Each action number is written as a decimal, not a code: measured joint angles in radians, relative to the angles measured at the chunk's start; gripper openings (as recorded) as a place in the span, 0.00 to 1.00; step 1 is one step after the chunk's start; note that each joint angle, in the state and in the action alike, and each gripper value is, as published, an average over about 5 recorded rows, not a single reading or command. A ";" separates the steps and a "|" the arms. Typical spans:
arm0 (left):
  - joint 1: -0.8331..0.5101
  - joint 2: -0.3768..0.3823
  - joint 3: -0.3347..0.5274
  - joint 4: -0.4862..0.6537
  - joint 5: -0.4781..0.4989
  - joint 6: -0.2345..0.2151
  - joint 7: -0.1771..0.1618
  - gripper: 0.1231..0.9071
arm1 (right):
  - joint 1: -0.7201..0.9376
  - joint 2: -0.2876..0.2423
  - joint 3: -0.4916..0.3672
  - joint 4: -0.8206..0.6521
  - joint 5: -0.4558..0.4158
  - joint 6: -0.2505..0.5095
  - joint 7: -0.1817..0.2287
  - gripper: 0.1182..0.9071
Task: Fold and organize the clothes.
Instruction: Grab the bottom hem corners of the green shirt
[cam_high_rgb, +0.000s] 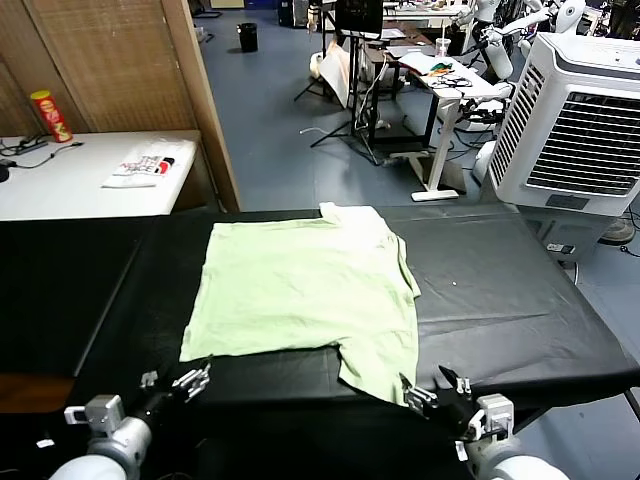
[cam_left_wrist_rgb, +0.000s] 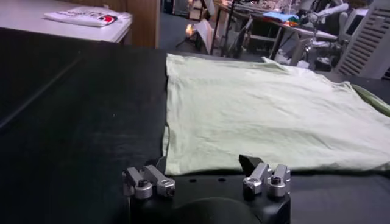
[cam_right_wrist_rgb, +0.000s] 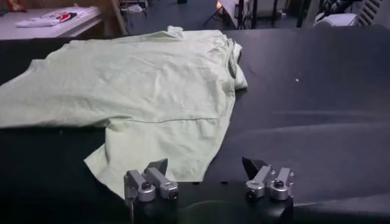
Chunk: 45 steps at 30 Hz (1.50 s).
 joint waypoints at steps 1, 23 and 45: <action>0.000 0.000 0.000 0.001 0.000 0.000 0.000 0.86 | 0.001 0.001 -0.001 -0.002 -0.001 0.000 0.000 0.86; -0.040 -0.010 0.007 0.062 0.003 -0.013 -0.006 0.81 | 0.006 0.048 -0.050 -0.044 -0.060 -0.001 0.025 0.49; 0.005 -0.024 0.006 0.028 0.014 -0.006 -0.040 0.00 | -0.135 0.030 0.012 0.129 -0.028 0.015 0.055 0.01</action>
